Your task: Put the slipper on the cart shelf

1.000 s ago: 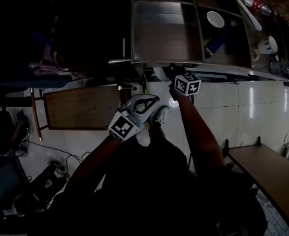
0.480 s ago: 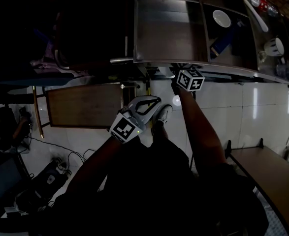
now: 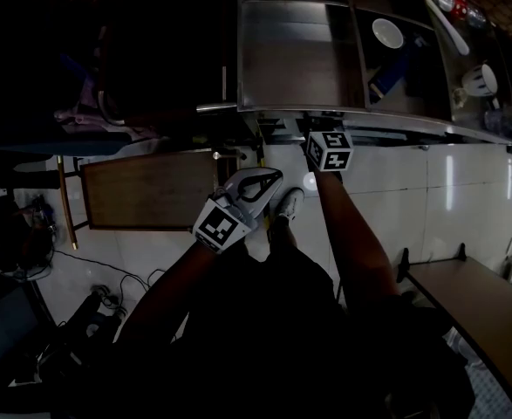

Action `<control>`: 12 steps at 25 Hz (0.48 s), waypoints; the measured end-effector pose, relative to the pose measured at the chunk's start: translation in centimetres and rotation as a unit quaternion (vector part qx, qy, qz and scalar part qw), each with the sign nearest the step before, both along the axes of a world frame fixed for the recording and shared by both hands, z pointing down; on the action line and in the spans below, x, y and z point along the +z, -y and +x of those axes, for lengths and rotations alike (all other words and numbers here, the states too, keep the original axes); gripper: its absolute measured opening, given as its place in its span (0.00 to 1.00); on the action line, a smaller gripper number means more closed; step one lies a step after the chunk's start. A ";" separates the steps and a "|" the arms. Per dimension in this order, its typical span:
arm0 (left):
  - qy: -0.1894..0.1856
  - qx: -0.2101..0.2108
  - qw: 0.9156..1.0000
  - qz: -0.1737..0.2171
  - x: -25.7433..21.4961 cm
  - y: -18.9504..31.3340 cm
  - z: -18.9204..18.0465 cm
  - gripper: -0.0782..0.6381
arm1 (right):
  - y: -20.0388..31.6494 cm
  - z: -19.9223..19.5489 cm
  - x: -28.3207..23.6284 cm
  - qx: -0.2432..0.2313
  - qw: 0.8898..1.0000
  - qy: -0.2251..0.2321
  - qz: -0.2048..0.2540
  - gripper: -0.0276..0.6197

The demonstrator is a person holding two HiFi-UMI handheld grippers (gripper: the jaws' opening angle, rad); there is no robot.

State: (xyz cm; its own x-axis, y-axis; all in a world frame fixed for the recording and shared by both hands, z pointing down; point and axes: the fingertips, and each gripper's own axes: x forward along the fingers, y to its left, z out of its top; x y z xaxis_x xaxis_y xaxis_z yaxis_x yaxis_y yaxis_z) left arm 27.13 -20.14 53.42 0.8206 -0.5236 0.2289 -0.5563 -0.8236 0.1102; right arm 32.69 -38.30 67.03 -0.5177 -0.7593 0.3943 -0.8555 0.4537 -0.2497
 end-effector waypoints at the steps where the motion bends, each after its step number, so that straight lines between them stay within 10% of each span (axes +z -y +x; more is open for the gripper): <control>1: -0.001 0.001 1.000 0.003 -0.1 0.0 -0.1 0.11 | -0.1 0.2 -0.4 0.005 1.000 -0.007 0.005 0.40; 12: -0.018 0.000 1.000 0.023 -2.1 0.1 -1.8 0.11 | -2.3 4.0 -3.5 0.047 0.997 -0.053 0.023 0.44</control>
State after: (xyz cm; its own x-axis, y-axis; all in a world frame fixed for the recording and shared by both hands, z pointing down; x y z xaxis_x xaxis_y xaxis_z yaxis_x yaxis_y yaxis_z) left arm 25.36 -20.21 51.33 0.8277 -0.5333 0.1747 -0.5529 -0.8282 0.0914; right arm 36.64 -36.03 63.49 -0.4015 -0.8204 0.4070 -0.9149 0.3795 -0.1375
